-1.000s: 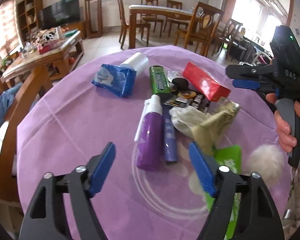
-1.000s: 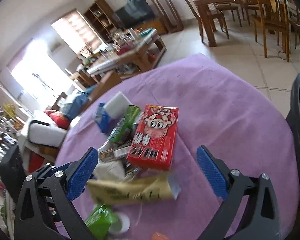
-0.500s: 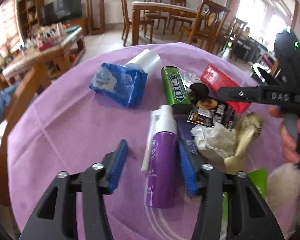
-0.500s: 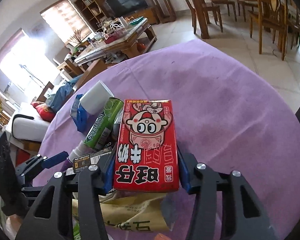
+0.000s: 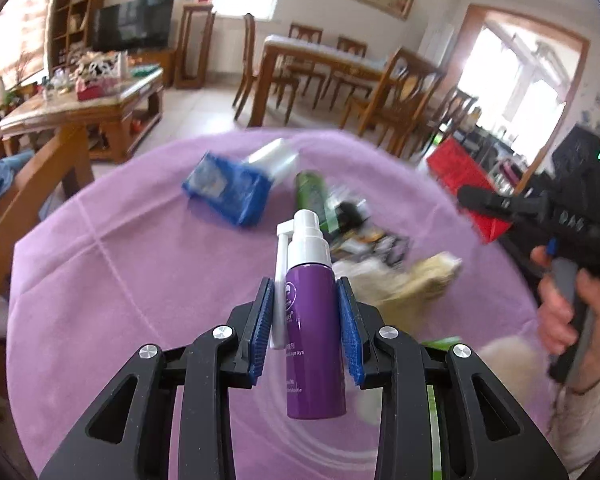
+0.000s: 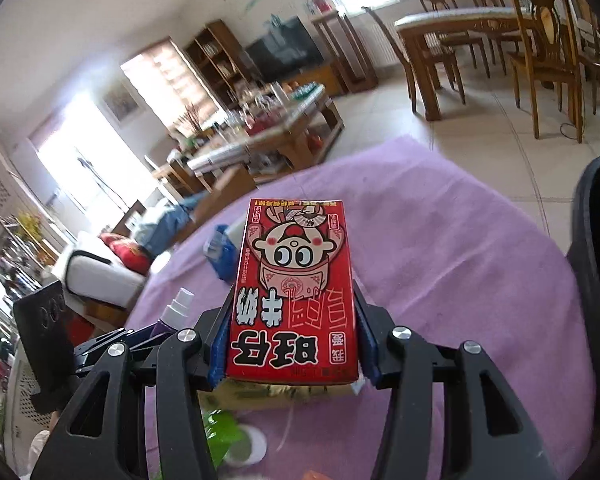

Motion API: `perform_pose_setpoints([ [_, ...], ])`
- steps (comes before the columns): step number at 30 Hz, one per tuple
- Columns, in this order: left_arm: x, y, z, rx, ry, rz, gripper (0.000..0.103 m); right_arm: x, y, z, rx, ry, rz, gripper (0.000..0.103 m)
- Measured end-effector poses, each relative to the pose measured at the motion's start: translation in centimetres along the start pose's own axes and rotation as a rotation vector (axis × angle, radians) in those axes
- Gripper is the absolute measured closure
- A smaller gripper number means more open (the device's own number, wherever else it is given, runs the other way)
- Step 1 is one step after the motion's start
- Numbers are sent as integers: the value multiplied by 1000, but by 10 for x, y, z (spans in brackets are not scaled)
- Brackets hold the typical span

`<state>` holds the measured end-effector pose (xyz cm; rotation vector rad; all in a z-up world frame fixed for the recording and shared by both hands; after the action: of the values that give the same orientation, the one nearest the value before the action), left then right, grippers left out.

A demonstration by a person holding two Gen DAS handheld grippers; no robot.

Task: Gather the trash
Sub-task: 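Grasp the red milk box with the right tool while the left tool grasps the purple spray bottle, then carry the red milk box and purple spray bottle into the black bin and release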

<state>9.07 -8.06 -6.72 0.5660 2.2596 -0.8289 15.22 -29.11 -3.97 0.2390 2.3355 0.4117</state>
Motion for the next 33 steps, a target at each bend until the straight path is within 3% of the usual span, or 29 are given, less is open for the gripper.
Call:
perform_pose_setpoints([
  [4,-10,-32,-18,54,-53,38,71,2,-20,-40,-15,-81,32,54],
  [8,-26,-75,-19,119,-79,86,71,0,-54,-84,36,-186,75,53],
  [16,-50,-162,39,275,-53,148,71,-12,-164,-162,207,-378,254,53],
  [23,-65,-237,123,400,2,178,71,-4,-245,-179,287,-431,416,53],
  [27,-66,-269,174,410,40,208,71,-5,-268,-175,294,-430,449,53],
  [33,-55,-296,240,395,107,230,71,2,-288,-149,281,-363,493,53],
])
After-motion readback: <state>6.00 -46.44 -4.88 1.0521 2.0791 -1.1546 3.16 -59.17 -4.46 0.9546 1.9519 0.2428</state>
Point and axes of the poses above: each gripper's, at about its wrist camera, not at the fingertips, and z roughly the way its jaws point, y to its left, x to its underside, the point moved 3 cm from there along z, roughly the way its jaws point, and after that the axes turned 15 degrees about x, right-handed, at the moved point
